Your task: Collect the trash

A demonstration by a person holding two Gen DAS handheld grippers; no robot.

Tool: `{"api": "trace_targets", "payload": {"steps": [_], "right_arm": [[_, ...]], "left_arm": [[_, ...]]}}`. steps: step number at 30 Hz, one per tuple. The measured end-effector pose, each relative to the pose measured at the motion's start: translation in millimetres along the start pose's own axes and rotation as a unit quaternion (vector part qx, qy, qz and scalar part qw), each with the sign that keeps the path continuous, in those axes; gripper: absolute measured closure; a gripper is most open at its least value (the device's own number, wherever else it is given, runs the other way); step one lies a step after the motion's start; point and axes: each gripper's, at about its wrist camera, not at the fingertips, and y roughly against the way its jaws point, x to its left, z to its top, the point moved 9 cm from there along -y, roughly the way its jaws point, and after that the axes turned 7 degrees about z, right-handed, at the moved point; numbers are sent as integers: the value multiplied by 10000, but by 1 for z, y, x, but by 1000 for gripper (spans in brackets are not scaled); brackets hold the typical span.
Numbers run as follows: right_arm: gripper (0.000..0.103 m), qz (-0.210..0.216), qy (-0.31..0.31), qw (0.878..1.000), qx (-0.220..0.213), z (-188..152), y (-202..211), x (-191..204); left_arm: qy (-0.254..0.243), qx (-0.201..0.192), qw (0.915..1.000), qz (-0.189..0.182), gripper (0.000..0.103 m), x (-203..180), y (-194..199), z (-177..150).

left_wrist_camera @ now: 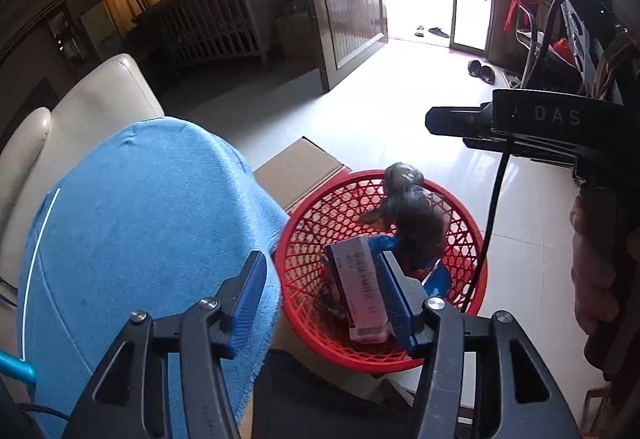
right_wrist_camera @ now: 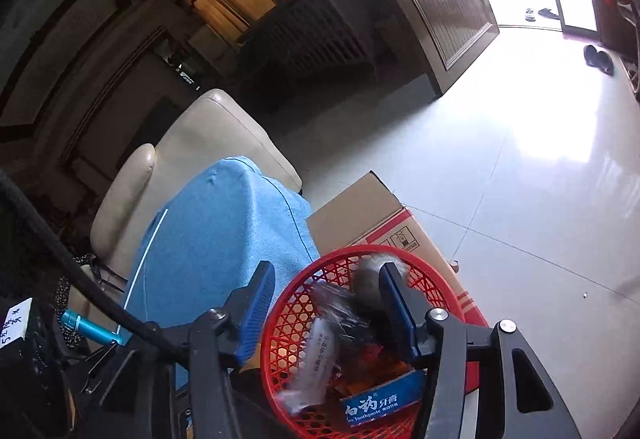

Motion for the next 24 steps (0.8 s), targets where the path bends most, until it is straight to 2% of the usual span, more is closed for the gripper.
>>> {"api": "trace_targets", "payload": {"steps": [5, 7, 12, 16, 18, 21, 24], "right_arm": [[45, -3, 154, 9999, -9, 0, 2, 15], [45, 9, 245, 9997, -17, -1, 4, 25], [45, 98, 501, 9987, 23, -8, 2, 55], [45, 242, 834, 9961, 120, -20, -3, 94], [45, 300, 1011, 9943, 164, -26, -6, 113], [45, 443, 1375, 9891, 275, -42, -12, 153], [44, 616, 1742, 9821, 367, -59, -18, 194]], "left_arm": [[193, -87, 9993, 299, 44, 24, 13, -3], [324, -134, 9986, 394, 33, 36, 20, -4], [689, -382, 9929, 892, 33, 81, 47, -13], [999, -555, 9831, 1430, 33, 122, 75, -29], [1214, -593, 9784, 1567, 33, 140, 88, -39], [1579, -615, 9672, 1893, 32, 175, 111, -60], [2025, -641, 9507, 2259, 31, 212, 137, -88]]}}
